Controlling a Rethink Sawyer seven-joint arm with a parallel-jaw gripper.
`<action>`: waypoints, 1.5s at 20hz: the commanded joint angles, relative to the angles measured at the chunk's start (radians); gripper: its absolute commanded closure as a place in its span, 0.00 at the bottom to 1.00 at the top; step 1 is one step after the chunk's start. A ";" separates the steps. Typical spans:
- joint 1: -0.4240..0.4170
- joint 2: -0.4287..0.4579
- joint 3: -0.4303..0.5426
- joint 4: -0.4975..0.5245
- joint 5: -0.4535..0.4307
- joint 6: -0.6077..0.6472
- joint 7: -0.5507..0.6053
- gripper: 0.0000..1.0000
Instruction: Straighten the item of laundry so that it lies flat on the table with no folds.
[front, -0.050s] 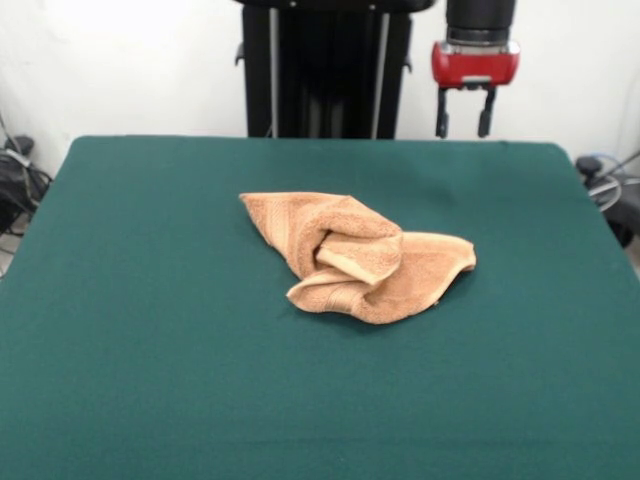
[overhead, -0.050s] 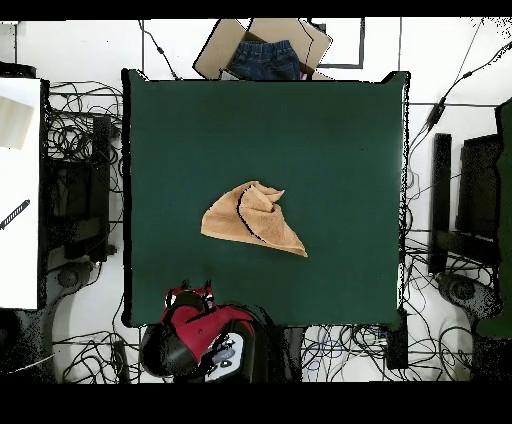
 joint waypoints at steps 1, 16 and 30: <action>0.012 0.033 0.058 -0.026 0.002 0.004 0.101 0.00; 0.010 0.016 0.057 -0.016 -0.001 0.011 0.099 0.00; 0.012 0.028 0.051 -0.021 -0.004 -0.006 0.099 0.00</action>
